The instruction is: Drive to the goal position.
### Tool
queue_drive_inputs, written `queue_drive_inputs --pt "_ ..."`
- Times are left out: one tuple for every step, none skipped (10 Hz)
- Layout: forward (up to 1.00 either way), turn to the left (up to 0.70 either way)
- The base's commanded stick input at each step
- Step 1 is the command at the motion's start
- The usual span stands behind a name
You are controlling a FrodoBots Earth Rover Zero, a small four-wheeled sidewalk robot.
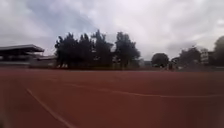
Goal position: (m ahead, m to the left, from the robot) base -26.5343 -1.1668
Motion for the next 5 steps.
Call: queue_drive_inputs --pt "0.00 0.70" --pt "0.00 0.70" --pt "0.00 0.70" --pt "0.00 0.70" --pt "0.00 0.70"
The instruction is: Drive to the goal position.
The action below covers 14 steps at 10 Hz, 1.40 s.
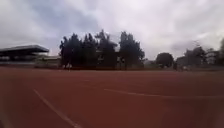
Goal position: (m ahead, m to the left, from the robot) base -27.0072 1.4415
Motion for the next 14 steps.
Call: queue_drive_inputs --pt "0.00 0.70" --pt "0.00 0.70" --pt "0.00 0.70" --pt "0.00 0.70" --pt "0.00 0.70" --pt "0.00 0.70" --pt "0.00 0.70" --pt "0.00 0.70" --pt "0.00 0.70" --pt "0.00 0.70" --pt "0.00 0.70" --pt "0.00 0.70" --pt "0.00 0.70" --pt "0.00 0.70"
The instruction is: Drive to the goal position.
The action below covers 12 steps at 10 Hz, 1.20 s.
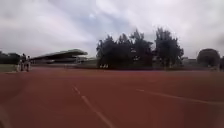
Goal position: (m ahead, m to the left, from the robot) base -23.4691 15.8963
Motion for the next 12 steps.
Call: queue_drive_inputs --pt "0.00 0.70" --pt "0.00 0.70" --pt "0.00 0.70" --pt "0.00 0.70" --pt "0.00 0.70" --pt "0.00 0.70" --pt "0.00 0.70" --pt "0.00 0.70" --pt "0.00 0.70" --pt "0.00 0.70" --pt "0.00 0.70" --pt "0.00 0.70"
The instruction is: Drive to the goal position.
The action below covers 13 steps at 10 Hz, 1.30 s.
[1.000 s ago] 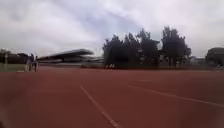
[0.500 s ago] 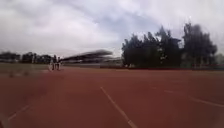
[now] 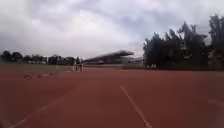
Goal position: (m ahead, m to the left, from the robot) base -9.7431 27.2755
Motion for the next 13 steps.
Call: queue_drive_inputs --pt "0.00 0.70" --pt "0.00 0.70" --pt "0.00 0.70" --pt "0.00 0.70" --pt "0.00 0.70" --pt "0.00 0.70" --pt "0.00 0.70" --pt "0.00 0.70" --pt "0.00 0.70" --pt "0.00 0.70" --pt "0.00 0.70" --pt "0.00 0.70" --pt "0.00 0.70"
